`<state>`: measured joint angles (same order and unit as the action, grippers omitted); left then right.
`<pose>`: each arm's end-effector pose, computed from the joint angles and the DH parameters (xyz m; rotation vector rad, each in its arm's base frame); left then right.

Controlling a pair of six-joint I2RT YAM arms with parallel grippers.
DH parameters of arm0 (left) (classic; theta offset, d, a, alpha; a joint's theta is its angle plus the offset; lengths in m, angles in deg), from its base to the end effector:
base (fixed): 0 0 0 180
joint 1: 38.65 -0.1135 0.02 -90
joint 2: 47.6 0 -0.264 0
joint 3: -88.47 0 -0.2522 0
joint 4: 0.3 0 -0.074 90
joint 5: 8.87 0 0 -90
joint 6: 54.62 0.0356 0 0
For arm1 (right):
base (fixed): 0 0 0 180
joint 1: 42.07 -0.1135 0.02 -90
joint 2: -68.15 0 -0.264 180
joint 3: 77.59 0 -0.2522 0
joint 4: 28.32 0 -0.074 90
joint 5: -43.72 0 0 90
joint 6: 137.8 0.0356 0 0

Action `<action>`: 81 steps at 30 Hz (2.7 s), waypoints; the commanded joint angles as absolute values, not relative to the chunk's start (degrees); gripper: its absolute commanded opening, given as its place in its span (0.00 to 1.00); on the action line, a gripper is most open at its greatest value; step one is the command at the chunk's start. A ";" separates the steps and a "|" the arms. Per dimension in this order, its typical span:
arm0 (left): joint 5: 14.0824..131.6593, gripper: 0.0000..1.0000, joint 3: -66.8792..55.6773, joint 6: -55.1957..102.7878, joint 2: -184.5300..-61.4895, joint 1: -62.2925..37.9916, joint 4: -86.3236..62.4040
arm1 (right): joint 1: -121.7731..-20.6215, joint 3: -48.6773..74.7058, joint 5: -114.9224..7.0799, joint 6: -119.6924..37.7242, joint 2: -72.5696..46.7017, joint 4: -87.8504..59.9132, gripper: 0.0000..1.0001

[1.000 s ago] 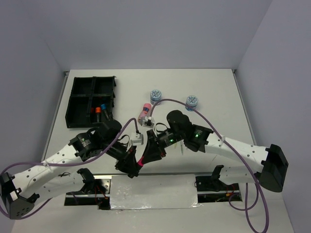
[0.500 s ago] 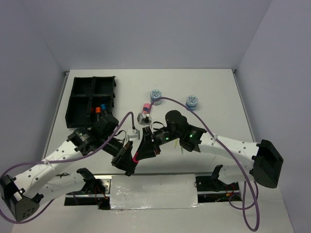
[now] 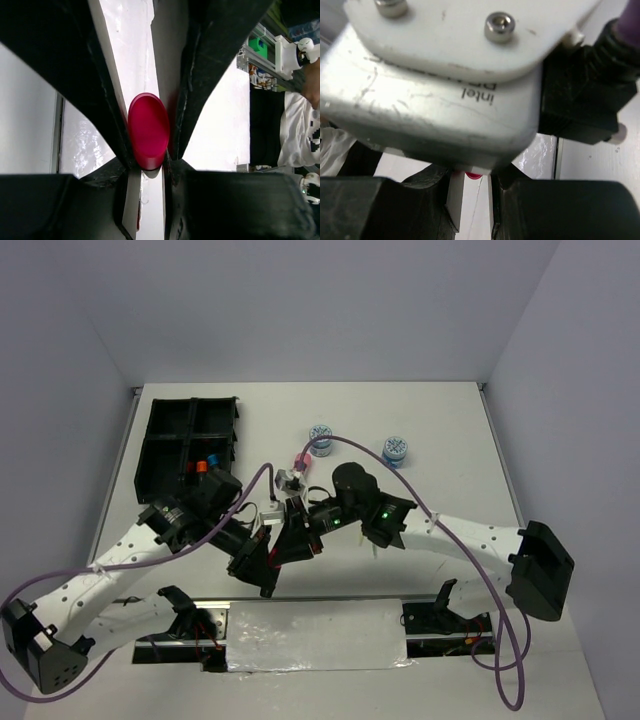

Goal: Sort the stationery into containers
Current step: Close the pen cap on the pen, then place the pen in the storage box.

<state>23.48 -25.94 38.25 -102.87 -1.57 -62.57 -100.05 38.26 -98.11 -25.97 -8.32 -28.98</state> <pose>0.1215 -0.1295 0.3024 1.2450 2.0951 -1.5022 0.1346 0.2681 0.2970 -1.3252 1.5979 1.7283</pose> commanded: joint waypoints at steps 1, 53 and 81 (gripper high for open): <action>20.91 0.00 -17.03 39.68 -101.04 -4.72 -22.76 | -109.48 44.61 -103.32 -27.68 -11.85 -17.18 0.00; 80.77 0.03 9.34 25.71 -150.17 -36.63 -56.16 | -79.16 38.38 -59.29 -29.43 24.20 13.73 1.00; 88.74 0.99 0.01 15.11 -123.75 -38.47 -51.41 | -78.98 39.86 -36.81 -20.05 15.42 19.71 1.00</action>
